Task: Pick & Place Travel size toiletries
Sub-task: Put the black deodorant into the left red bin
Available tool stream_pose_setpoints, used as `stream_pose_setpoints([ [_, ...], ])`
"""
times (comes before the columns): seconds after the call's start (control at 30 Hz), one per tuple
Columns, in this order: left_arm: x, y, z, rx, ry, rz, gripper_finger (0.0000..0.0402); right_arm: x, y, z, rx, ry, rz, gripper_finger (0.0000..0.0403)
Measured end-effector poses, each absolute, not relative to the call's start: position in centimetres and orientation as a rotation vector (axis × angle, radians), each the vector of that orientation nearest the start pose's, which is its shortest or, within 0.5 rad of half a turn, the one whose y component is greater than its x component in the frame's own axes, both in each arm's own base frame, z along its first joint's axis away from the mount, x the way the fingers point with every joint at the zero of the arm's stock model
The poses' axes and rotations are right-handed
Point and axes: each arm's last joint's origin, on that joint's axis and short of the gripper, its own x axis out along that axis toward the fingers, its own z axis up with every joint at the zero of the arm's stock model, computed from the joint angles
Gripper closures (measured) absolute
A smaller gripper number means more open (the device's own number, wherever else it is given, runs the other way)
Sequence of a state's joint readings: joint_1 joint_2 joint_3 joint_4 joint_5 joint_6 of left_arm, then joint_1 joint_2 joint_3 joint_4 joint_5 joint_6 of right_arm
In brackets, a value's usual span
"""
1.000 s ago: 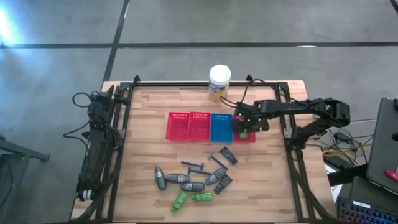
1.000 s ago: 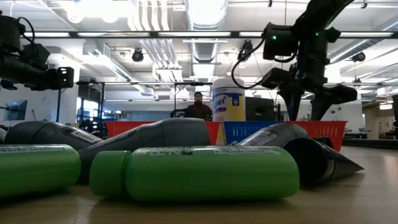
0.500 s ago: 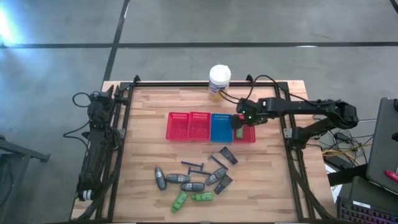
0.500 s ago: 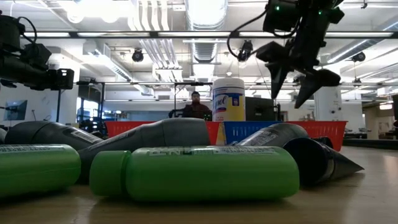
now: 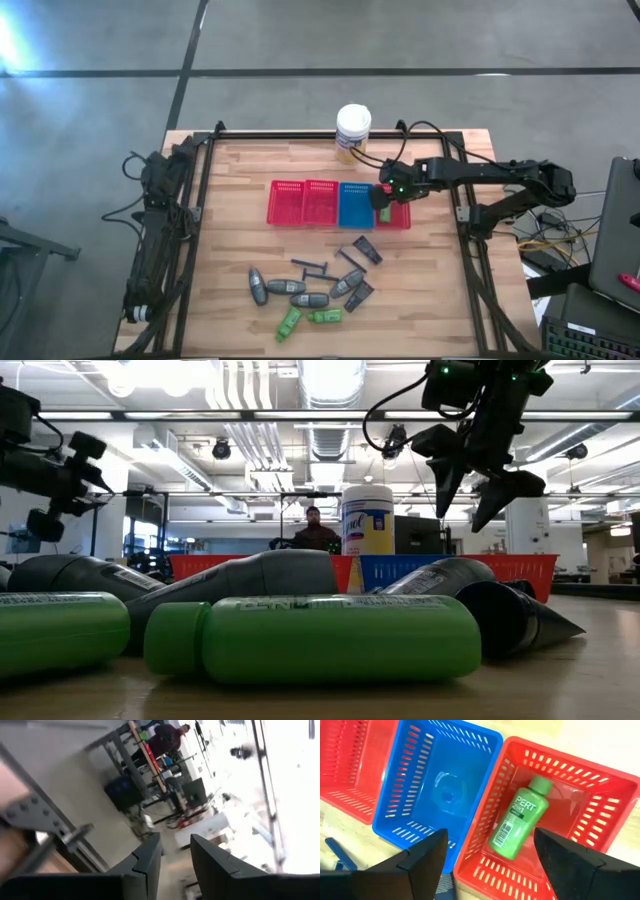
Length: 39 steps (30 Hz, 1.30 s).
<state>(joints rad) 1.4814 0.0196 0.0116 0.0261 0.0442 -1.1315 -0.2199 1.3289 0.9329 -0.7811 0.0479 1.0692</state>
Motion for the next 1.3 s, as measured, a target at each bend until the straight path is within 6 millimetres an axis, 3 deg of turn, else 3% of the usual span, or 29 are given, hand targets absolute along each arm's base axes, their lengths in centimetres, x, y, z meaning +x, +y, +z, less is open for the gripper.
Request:
stream_pose_setpoints([
  [0.07, 1.1, 9.7, 16.9, -0.937, -0.81, 1.208, 0.0291, 23.7, -5.4, 23.1, 1.03, 0.941, -0.843, 0.0121],
  [0.27, 2.0, 9.4, 17.5, -0.824, -0.572, 1.004, 0.0291, 23.7, -5.4, 23.1, 1.012, 0.958, -0.813, 0.012],
  [0.5, 2.2, 8.6, 22.7, -0.568, -0.539, 1.002, 0.0291, 23.7, -5.3, 23.1, 0.986, 0.986, -0.758, 0.0099],
  [0.7, 3.7, 9.3, 25.7, -0.499, -0.386, 0.9, 0.0291, 23.8, -5.2, 23.2, 0.963, 1.009, -0.707, 0.0085],
  [0.93, 8.5, 10.2, 25.8, -0.6, -0.073, 0.635, 0.0291, 23.8, -5.2, 23.2, 0.953, 1.016, -0.692, 0.0074],
  [1.17, 12.9, 6.6, 24.0, -0.637, 0.305, 0.396, 0.0291, 23.8, -5.2, 23.2, 0.943, 1.032, -0.656, 0.0069],
  [1.3, 14.2, 4.5, 24.2, -0.679, 0.334, 0.25, 0.0291, 23.8, -5.1, 23.2, 0.918, 1.041, -0.636, 0.0075],
])
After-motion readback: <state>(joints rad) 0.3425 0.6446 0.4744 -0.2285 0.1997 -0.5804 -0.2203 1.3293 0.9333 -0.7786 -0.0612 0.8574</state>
